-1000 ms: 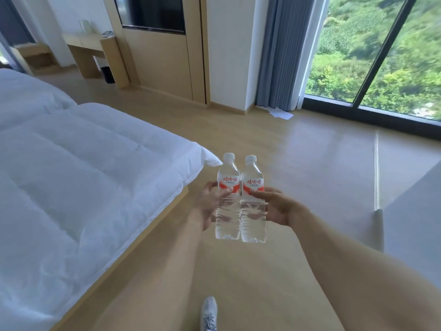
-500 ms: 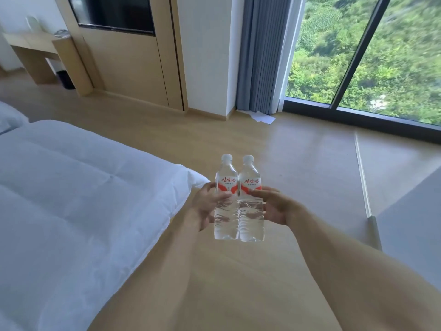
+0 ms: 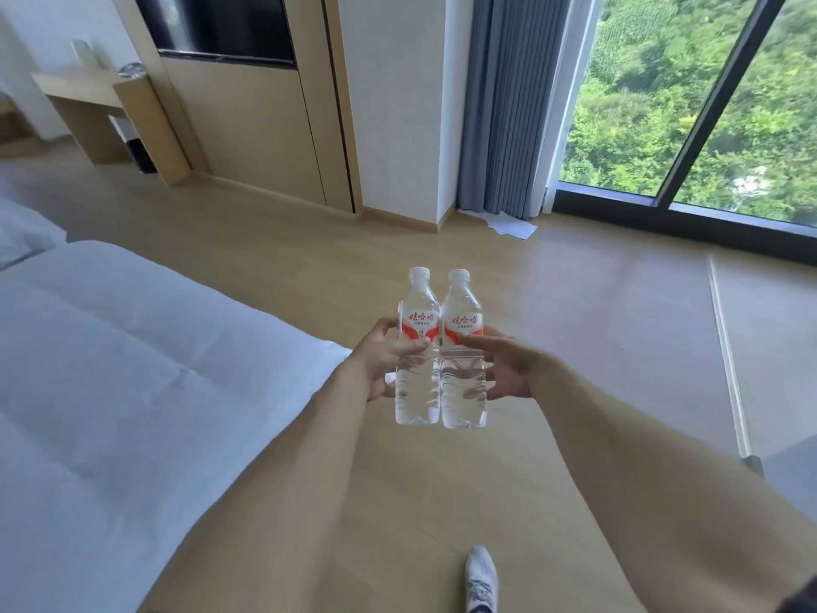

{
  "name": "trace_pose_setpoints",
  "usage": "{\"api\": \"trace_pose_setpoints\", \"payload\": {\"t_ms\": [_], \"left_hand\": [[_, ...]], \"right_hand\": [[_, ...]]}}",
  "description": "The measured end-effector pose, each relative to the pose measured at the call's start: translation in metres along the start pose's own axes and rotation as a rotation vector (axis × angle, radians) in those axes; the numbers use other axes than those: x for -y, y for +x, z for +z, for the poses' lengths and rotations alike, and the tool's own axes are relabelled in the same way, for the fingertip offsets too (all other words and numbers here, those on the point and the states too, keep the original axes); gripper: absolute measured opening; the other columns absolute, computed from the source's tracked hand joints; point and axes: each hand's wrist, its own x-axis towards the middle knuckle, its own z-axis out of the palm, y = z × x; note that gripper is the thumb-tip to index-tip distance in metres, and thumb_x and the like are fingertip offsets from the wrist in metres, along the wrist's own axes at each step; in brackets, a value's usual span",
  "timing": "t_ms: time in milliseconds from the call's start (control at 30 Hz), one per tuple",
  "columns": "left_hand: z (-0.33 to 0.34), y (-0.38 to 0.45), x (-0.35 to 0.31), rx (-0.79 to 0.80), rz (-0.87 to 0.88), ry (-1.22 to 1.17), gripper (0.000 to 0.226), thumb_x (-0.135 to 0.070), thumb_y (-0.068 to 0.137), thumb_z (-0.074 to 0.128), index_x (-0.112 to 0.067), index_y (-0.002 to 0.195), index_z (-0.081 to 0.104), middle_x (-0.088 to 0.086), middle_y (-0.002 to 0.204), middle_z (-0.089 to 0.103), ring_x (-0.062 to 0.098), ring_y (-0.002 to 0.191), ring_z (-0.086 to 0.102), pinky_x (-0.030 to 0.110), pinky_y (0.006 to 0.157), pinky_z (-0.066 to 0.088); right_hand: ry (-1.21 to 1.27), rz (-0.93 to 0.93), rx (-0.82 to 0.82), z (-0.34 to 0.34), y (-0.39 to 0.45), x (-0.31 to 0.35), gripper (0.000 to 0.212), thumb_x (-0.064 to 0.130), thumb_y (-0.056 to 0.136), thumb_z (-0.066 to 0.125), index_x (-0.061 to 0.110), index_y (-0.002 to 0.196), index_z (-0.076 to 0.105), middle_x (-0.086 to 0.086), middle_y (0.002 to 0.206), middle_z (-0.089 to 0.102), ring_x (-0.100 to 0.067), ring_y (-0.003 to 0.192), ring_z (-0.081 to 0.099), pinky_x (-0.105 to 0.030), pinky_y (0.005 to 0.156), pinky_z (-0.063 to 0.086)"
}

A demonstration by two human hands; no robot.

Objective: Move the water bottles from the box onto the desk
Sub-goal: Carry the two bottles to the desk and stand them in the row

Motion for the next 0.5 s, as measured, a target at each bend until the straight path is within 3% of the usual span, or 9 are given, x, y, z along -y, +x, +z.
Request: {"api": "trace_pose_setpoints", "payload": {"t_ms": [167, 500], "left_hand": [[0.025, 0.074, -0.046, -0.045, -0.011, -0.014, 0.057, -0.019, 0.082, 0.083, -0.029, 0.129, 0.051, 0.009, 0.114, 0.072, 0.029, 0.104, 0.069, 0.059, 0.089, 0.053], [0.035, 0.194, -0.105, -0.117, 0.0, -0.07, 0.057, -0.018, 0.079, 0.085, -0.03, 0.126, 0.054, 0.005, 0.106, 0.075, 0.022, 0.093, 0.072, 0.052, 0.07, 0.059]], "right_hand": [[-0.004, 0.011, 0.098, -0.054, 0.06, 0.058, 0.063, 0.036, 0.067, 0.089, 0.028, 0.124, 0.063, -0.004, 0.122, 0.071, -0.034, 0.108, 0.07, -0.068, 0.098, 0.044], [-0.048, 0.012, 0.136, -0.112, 0.166, 0.14, 0.051, 0.017, 0.081, 0.081, 0.024, 0.127, 0.06, -0.01, 0.126, 0.069, -0.037, 0.111, 0.068, -0.066, 0.096, 0.047]]}}
